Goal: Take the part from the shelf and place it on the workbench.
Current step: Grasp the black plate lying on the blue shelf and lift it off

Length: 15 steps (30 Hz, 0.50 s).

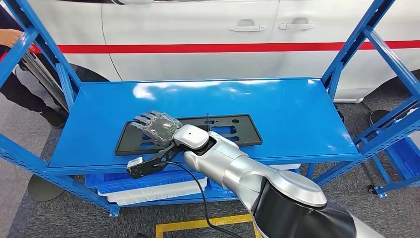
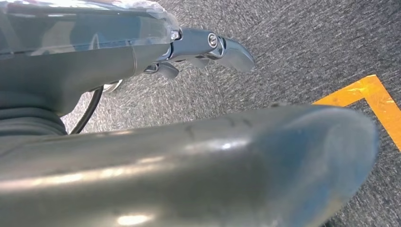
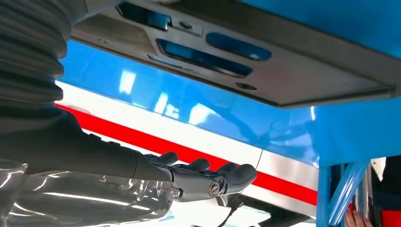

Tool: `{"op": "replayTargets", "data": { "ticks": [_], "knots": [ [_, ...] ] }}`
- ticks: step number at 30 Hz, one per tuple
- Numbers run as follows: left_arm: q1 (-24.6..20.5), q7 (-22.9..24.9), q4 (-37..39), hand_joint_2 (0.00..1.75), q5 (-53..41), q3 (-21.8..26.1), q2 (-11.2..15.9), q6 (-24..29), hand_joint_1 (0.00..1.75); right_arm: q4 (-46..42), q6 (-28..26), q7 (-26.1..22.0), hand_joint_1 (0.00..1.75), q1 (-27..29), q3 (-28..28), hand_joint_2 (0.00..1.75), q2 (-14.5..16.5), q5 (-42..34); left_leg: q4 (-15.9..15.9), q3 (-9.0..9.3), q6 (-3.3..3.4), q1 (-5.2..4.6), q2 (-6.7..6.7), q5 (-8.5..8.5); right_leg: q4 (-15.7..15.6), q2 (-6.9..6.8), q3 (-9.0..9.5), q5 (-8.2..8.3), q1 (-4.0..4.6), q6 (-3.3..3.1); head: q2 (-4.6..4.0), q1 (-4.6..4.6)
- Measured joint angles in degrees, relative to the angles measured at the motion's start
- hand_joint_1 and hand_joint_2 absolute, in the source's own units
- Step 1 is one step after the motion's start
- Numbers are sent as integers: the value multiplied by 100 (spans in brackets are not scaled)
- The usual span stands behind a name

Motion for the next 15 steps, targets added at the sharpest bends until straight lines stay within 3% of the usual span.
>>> {"op": "replayTargets", "data": {
  "ticks": [6, 15],
  "knots": [
    [-5, -1, -1, 0, 12, -1, 7, -10, 0, 88, -5, -98, 175, 49, 1, 175, 0, 60, 9, 0, 11, -19, 4, -6, -9, -4, 2, -1, -28, 198, 0, 0],
    [-6, 0, -2, 0, 16, -2, 10, -10, 0, 150, -12, -118, 175, 74, 1, 175, 0, 99, 9, 6, 11, -17, 8, -5, 1, -4, -3, -1, -25, 225, 0, 0]
  ]
}}
